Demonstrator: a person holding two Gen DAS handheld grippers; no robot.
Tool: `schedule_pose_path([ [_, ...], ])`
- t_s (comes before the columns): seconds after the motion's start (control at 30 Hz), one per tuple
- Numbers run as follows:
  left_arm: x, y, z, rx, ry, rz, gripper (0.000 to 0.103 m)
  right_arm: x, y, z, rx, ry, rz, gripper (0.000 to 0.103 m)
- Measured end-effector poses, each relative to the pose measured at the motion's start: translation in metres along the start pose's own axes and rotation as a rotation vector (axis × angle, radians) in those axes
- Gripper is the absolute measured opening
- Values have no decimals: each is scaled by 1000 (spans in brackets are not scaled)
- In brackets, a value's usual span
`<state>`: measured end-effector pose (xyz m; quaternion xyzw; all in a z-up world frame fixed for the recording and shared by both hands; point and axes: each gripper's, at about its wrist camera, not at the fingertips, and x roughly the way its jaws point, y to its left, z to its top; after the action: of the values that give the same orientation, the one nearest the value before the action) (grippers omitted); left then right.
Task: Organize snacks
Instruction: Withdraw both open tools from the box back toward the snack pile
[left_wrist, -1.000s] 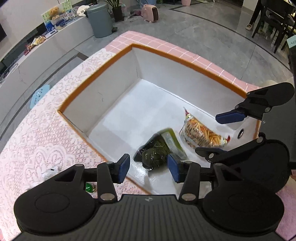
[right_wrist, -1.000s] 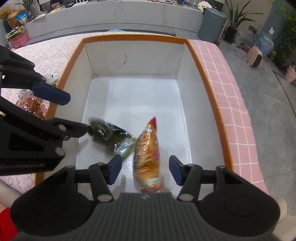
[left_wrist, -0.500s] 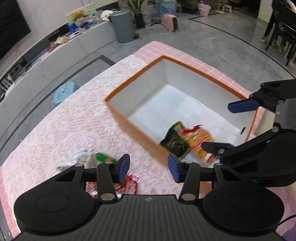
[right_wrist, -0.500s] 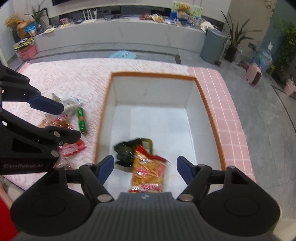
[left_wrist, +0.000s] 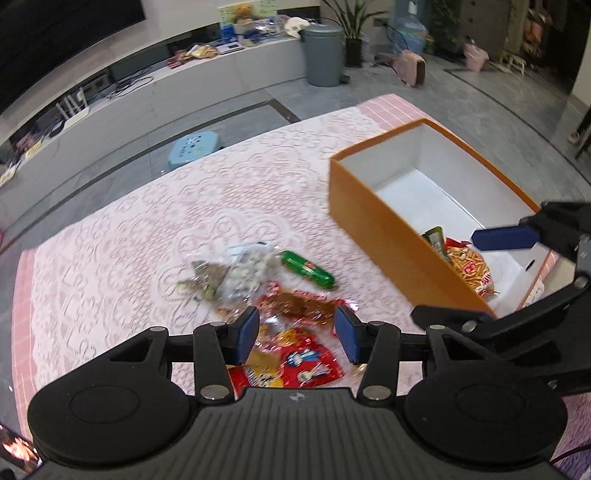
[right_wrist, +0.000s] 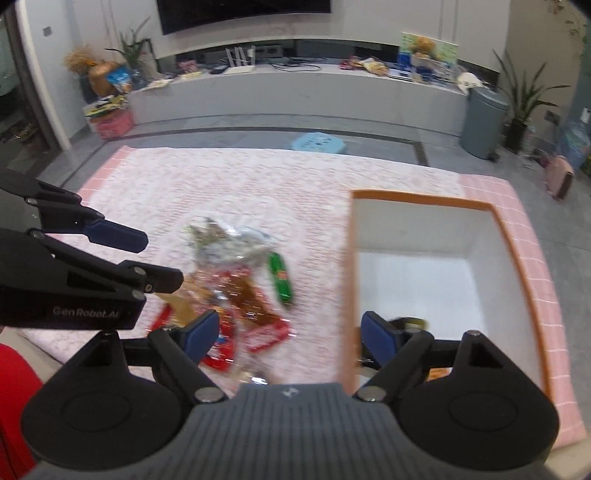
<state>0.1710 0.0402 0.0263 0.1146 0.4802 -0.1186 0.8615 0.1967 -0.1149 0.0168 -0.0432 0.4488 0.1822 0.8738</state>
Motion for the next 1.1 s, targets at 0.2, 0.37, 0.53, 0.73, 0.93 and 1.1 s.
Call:
schedule_pose_path([
  [0.2,2,24,-24,-38,-3,-9,59,24,29,-14,7,-7,68,81],
  [0.37,20,35,-41,-56,12,-31,62,57,43,-33,5,34,55,79],
  [0.53,42,38,-51,-75,52,-64,62,86,42,-44,30,112,43,76],
  [0.73,71,42,-65,-124,106,-89,62,113,38,-54,67,191,9,76],
  [0.93,95,54,-82,-242,123,-77,65,135,35,-62,95,246,7,76],
  [1.1,107,65,-92,-334,86,-98,66,144,32,-65,115,247,10,71],
])
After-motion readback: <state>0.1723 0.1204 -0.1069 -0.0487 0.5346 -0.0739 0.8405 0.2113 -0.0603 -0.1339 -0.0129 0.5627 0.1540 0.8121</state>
